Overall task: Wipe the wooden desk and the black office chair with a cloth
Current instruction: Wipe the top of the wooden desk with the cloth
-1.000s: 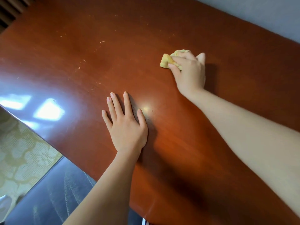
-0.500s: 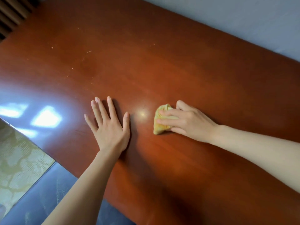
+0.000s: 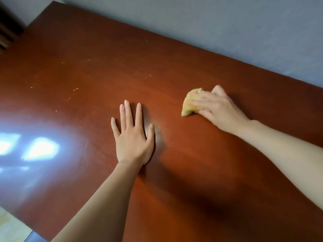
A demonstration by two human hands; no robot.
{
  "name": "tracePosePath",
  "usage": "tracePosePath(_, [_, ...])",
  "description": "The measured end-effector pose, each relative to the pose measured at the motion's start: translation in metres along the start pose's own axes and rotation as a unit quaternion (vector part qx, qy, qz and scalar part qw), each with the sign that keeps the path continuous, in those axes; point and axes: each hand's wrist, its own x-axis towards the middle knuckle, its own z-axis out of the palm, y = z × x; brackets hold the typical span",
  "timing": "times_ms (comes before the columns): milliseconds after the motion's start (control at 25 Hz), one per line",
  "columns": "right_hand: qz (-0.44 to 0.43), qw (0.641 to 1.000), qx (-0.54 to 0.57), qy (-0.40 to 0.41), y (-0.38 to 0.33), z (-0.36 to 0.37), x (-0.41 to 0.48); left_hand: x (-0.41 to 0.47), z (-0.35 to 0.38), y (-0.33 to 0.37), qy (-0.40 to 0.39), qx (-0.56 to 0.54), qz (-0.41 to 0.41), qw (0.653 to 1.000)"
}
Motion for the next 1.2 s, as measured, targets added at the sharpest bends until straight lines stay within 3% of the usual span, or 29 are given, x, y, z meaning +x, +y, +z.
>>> tracePosePath(160, [0.171, 0.98, -0.055, 0.088, 0.046, -0.002, 0.049, -0.001, 0.003, -0.001, -0.001, -0.023, 0.003, 1.0])
tracePosePath(400, [0.398, 0.899, -0.124, 0.133, 0.063, 0.013, 0.127, 0.001, 0.004, 0.002, 0.003, -0.019, 0.006, 1.0])
tracePosePath(560, [0.348, 0.93, -0.071, 0.091, 0.014, 0.038, 0.173, 0.003, 0.005, 0.001, 0.012, -0.029, 0.007, 0.999])
tracePosePath(720, [0.159, 0.986, -0.043, -0.001, -0.052, 0.066, 0.178, 0.005, 0.005, -0.003, 0.017, -0.033, 0.008, 0.999])
tracePosePath(840, [0.049, 0.999, -0.011, -0.02, -0.075, 0.067, 0.143, 0.004, 0.005, -0.004, 0.017, -0.036, 0.007, 0.999])
tracePosePath(1040, [0.007, 1.0, 0.004, 0.007, -0.05, 0.043, 0.071, 0.004, 0.005, -0.005, 0.017, -0.029, 0.006, 0.999])
tracePosePath(1200, [0.106, 0.992, -0.025, 0.056, 0.012, 0.014, 0.036, 0.004, 0.005, -0.004, 0.014, -0.026, 0.005, 1.0])
